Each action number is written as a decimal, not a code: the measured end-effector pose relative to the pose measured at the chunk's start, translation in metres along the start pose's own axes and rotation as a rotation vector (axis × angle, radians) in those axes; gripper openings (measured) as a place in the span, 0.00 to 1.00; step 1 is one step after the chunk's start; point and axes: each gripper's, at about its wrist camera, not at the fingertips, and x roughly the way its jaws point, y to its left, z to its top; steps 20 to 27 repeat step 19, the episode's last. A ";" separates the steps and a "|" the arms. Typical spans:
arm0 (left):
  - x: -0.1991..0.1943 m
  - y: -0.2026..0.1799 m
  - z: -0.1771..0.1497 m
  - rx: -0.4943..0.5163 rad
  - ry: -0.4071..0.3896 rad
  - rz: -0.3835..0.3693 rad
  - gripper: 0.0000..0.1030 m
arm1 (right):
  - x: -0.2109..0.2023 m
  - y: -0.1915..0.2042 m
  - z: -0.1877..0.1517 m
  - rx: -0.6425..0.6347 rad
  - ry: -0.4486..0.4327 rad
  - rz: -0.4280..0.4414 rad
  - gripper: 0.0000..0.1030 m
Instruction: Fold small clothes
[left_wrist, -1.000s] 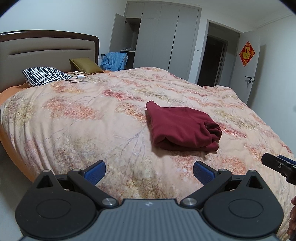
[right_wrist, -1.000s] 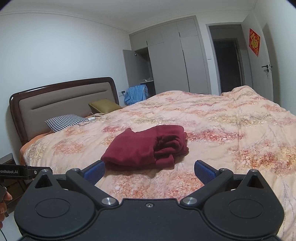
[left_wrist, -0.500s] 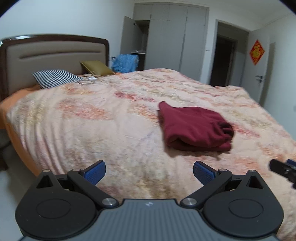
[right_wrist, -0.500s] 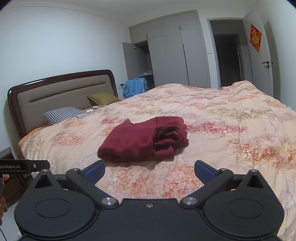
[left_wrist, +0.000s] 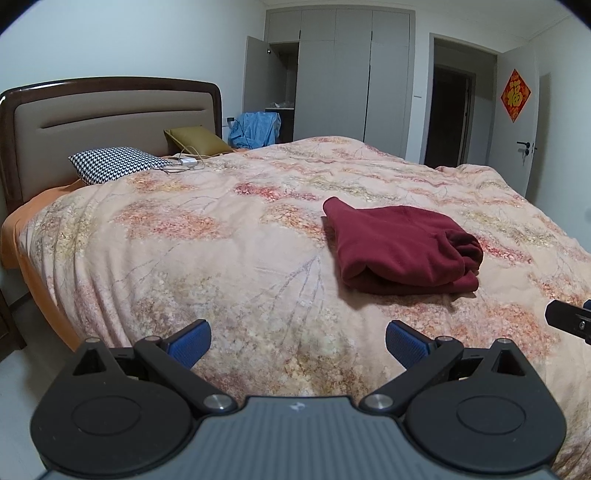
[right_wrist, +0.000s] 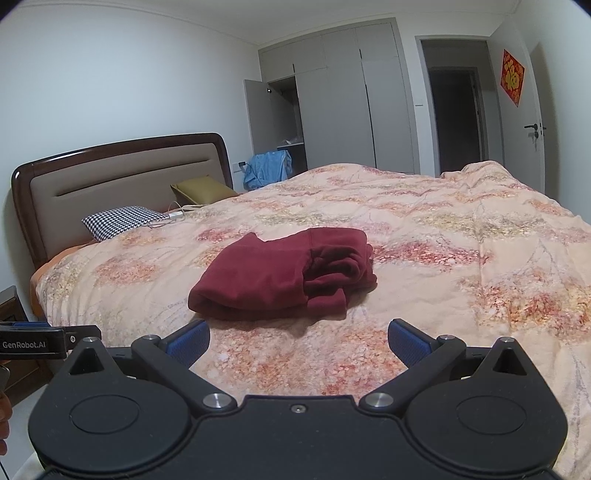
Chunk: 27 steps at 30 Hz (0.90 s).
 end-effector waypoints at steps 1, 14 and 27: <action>0.002 0.000 0.000 0.001 0.005 -0.003 1.00 | 0.002 0.000 0.000 0.002 0.003 0.000 0.99; 0.017 -0.002 -0.005 0.004 0.048 -0.019 1.00 | 0.015 -0.006 -0.004 0.022 0.032 -0.008 0.99; 0.020 -0.003 -0.007 0.008 0.056 -0.020 1.00 | 0.018 -0.008 -0.007 0.031 0.043 -0.011 0.99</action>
